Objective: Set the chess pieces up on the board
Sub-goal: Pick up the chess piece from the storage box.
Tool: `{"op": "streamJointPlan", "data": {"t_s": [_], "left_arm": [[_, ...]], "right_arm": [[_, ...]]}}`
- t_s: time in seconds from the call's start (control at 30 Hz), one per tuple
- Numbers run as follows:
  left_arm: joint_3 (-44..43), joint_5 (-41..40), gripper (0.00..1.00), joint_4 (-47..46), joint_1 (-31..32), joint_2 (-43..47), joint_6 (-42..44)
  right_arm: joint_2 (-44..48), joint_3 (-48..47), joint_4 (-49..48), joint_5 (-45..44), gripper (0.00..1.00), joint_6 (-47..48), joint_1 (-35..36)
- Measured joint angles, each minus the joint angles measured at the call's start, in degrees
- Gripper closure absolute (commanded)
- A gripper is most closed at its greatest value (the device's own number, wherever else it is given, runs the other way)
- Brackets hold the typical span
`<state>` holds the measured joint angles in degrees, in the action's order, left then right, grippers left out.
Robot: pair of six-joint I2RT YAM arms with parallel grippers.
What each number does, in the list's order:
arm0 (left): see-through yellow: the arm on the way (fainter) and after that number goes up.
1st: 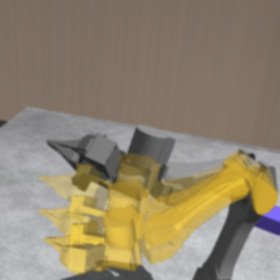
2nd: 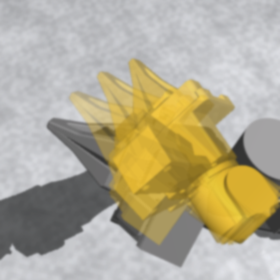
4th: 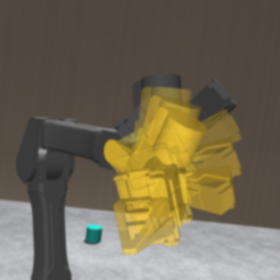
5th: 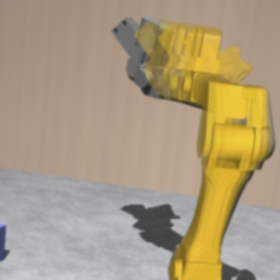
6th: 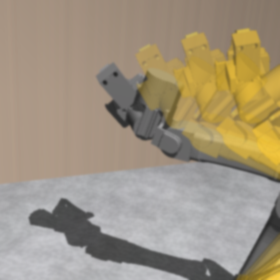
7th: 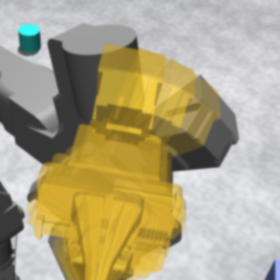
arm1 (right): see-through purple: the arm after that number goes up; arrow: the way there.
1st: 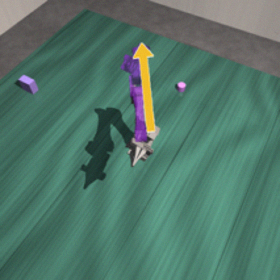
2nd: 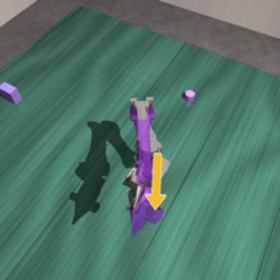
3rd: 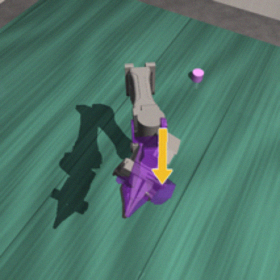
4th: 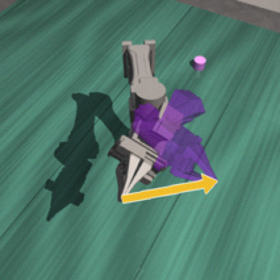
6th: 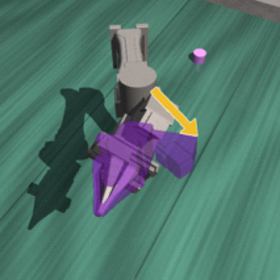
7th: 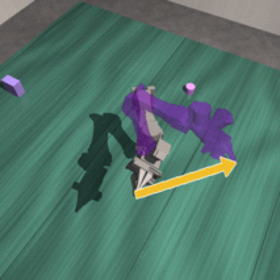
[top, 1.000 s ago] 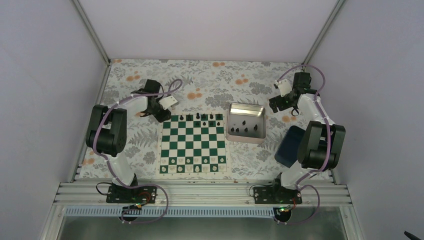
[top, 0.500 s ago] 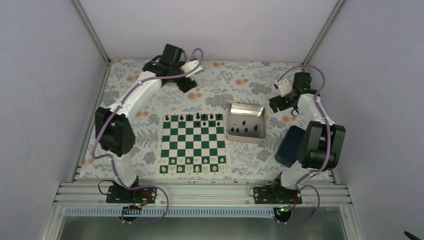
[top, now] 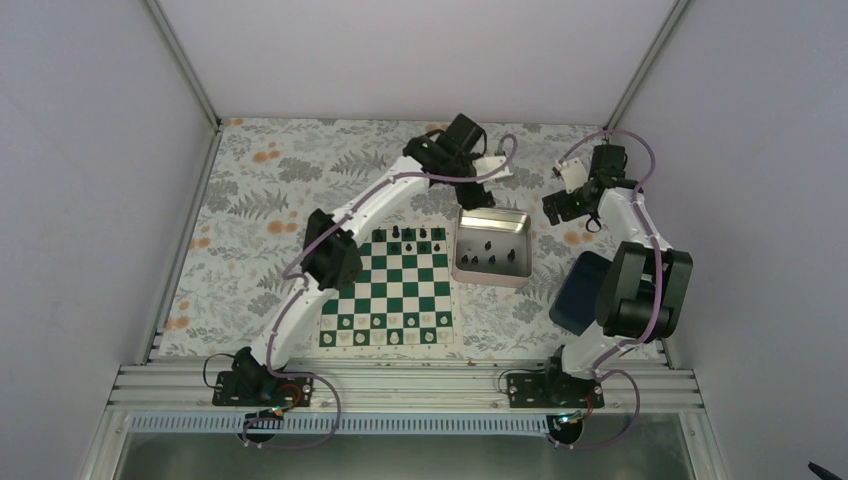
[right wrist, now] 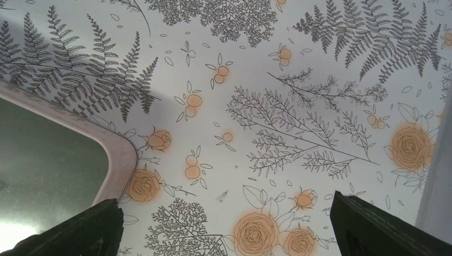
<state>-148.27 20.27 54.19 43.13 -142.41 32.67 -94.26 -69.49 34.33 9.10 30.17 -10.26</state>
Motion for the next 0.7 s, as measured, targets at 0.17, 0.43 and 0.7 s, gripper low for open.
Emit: {"op": "streamJointPlan", "data": {"t_s": [0.17, 0.43, 0.7], "left_arm": [[3.0, 1.5, 0.33, 0.7, 1.8, -3.7, -1.2], [7.0, 3.3, 0.49, 1.0, 3.3, -3.8, -1.6], [6.9, 3.8, 0.57, 0.8, 3.9, -4.5, -0.5]], "right_arm": [[0.0, 0.0, 0.0, 0.0, 0.00, 0.0, -0.4], [0.0, 0.0, 0.0, 0.2, 0.00, 0.0, -0.4], [0.0, 0.0, 0.0, 0.3, 0.00, 0.0, -0.4]]}}
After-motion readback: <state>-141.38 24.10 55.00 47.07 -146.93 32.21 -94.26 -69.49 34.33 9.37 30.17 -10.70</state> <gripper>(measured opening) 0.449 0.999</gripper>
